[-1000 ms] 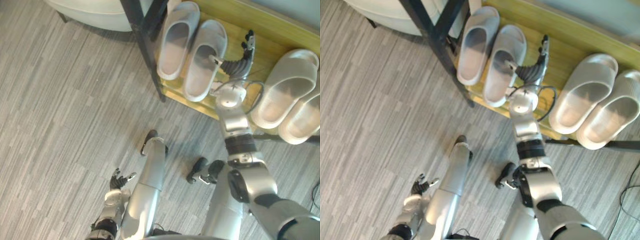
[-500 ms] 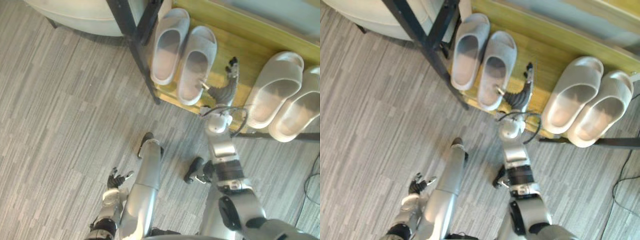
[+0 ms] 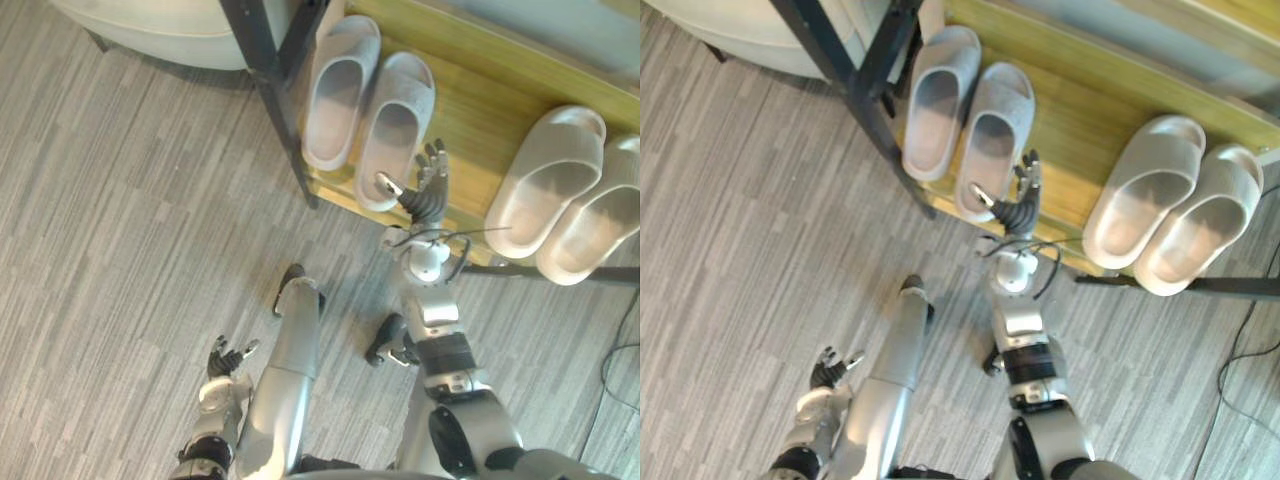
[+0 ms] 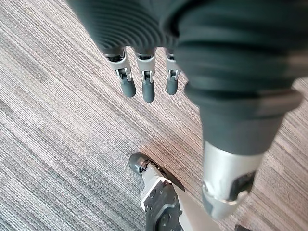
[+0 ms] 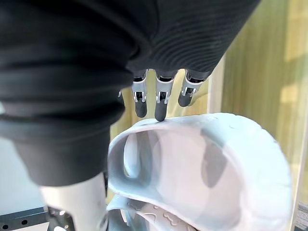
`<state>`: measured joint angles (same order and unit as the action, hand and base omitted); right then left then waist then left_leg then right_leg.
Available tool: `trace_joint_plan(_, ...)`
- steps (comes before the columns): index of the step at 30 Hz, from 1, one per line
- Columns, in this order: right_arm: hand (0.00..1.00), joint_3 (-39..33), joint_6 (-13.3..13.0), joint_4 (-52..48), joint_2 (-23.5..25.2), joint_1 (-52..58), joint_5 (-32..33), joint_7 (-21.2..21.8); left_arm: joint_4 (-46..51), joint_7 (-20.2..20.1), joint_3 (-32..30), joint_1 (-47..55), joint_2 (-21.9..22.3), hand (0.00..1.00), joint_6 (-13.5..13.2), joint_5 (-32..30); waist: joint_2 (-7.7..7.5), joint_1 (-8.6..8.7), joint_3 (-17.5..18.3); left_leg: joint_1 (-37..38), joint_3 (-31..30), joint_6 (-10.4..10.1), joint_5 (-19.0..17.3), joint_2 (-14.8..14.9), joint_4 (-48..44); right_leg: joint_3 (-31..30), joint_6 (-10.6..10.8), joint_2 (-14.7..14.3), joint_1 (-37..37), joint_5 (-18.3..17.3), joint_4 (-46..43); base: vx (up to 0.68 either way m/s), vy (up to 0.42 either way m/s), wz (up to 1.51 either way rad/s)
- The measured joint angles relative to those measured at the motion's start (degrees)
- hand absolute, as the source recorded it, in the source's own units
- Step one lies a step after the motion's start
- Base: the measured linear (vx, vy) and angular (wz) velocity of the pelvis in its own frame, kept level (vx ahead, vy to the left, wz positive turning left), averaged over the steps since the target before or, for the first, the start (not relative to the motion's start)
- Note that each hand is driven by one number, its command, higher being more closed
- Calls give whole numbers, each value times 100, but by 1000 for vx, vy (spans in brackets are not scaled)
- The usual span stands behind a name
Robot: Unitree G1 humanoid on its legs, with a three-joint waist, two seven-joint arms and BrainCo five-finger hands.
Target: Organize the slippers on the shoe rack
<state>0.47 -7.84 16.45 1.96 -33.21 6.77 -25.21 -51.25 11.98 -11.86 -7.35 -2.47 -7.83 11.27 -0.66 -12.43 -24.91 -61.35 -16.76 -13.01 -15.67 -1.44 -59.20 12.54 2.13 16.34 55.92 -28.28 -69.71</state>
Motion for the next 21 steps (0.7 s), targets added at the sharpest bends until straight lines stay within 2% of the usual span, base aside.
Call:
trace_joint_plan(6, 0, -145, -68, 311, -34, -488, 314, -34, -3, -2, -1, -9, 4, 0, -7, 1, 15, -20, -9, -82, -66, 24, -12, -40, -31, 79, 5, 46, 20, -6, -12, -1, 28, 5)
trace_joint_plan(14, 0, -515, -54, 735, -349, -909, 684, -145, -6, -5, 11, -48, 26, 0, -28, 5, 65, -85, -36, -123, -135, 26, -12, -118, -42, 149, 2, 117, 30, -55, -95, -7, 15, 7)
trace_joint_plan(21, 0, -707, 112, 1003, -661, -1216, 700, -240, -15, -88, 57, -82, 41, 0, -31, 13, 111, -125, -60, -125, -151, 24, -9, -142, -44, 179, -33, 162, 29, -118, -169, -9, 13, 4)
